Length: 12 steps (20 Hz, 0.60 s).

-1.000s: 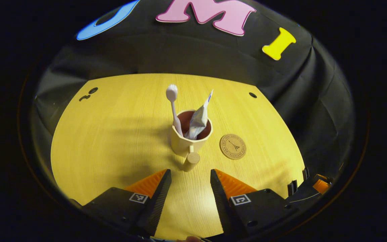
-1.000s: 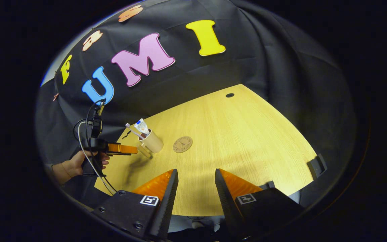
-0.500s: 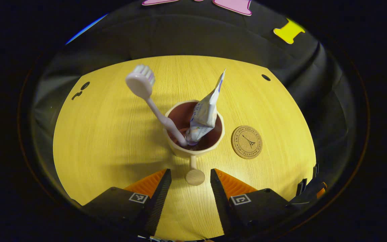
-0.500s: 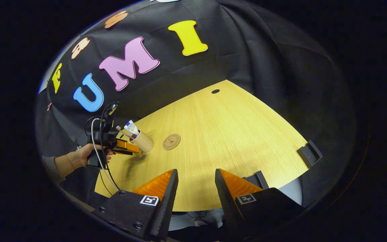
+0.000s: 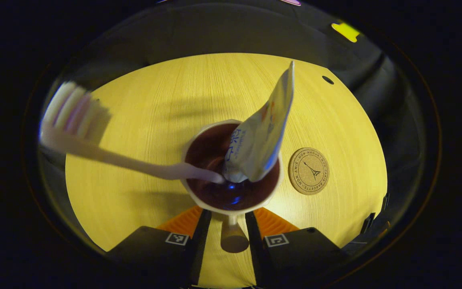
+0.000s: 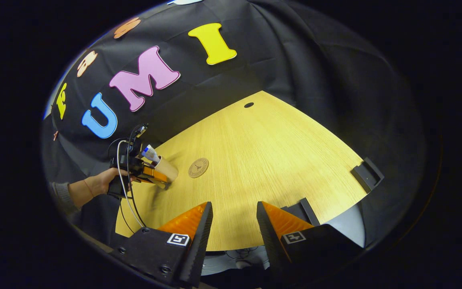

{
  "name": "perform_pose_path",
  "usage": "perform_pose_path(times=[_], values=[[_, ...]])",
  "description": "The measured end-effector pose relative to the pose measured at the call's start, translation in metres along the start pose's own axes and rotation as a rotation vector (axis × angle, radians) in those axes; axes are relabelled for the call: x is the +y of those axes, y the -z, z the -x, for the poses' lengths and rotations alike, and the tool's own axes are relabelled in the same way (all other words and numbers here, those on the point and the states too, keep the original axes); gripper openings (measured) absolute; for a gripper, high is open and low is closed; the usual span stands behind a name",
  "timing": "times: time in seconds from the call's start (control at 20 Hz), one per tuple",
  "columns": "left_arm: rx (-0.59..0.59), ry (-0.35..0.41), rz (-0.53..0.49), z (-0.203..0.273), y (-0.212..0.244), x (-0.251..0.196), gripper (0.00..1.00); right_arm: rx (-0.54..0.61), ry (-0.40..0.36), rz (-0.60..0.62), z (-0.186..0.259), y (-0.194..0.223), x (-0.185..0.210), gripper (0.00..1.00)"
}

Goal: Put the toothbrush and toothpaste on the desktop into the cup, then pick up the cup and place it on the coaster on the desktop.

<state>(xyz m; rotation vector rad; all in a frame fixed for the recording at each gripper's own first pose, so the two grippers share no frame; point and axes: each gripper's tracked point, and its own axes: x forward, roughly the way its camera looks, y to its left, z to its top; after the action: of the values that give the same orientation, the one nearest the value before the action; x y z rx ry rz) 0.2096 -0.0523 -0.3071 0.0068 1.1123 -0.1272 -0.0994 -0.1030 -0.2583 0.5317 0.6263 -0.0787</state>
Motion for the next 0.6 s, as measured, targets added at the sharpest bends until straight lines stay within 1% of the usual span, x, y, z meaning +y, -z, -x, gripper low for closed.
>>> perform_pose_path(times=[0.15,0.2,0.3,0.6], values=[[0.029,-0.015,-0.025,-0.0053,0.0020,0.0002,0.48,-0.003,0.003,-0.007,-0.0012,-0.0021,-0.0021,0.69],[0.033,-0.018,-0.026,-0.0069,0.0026,0.0001,0.51,-0.005,0.005,-0.013,-0.0013,-0.0034,-0.0035,0.69],[0.036,-0.023,-0.026,-0.0088,0.0023,0.0009,0.34,-0.008,0.010,-0.021,-0.0024,-0.0040,-0.0057,0.69],[0.005,-0.030,-0.025,-0.0071,0.0015,0.0029,0.31,-0.009,0.017,-0.024,-0.0036,-0.0052,-0.0089,0.69]])
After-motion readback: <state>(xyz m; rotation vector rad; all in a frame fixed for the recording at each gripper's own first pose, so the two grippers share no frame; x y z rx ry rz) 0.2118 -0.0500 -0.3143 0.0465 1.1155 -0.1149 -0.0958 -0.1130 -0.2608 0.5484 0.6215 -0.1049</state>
